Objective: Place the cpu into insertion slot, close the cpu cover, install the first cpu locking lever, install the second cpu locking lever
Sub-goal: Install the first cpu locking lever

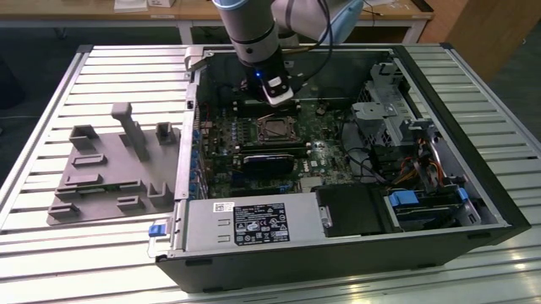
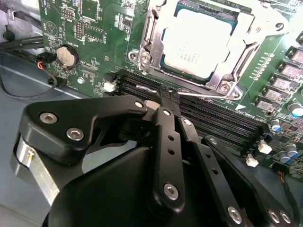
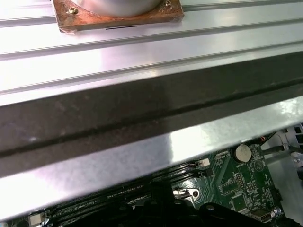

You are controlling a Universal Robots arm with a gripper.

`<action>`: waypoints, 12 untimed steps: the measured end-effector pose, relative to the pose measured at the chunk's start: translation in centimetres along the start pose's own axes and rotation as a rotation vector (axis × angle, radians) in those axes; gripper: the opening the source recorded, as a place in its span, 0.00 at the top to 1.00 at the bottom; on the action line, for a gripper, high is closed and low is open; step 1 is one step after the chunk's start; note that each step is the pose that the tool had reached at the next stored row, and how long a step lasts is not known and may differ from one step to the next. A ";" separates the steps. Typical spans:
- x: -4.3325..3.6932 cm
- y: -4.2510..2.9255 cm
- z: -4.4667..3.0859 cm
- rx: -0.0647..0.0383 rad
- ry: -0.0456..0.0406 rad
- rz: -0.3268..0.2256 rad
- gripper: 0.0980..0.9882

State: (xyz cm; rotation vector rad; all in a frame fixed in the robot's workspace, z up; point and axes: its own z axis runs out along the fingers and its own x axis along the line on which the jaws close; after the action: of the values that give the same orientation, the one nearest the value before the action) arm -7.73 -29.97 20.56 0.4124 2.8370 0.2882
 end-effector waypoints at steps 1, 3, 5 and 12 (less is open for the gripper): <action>0.03 0.02 0.03 0.001 -0.0008 0.003 0.99; 0.07 0.05 0.07 0.002 -0.0024 0.009 0.99; 0.12 0.09 0.14 0.004 -0.0040 0.016 0.99; 0.24 0.16 0.45 0.010 -0.0099 0.041 0.99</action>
State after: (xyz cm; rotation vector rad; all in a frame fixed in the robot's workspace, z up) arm -7.79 -29.68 20.12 0.4726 2.8242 0.2797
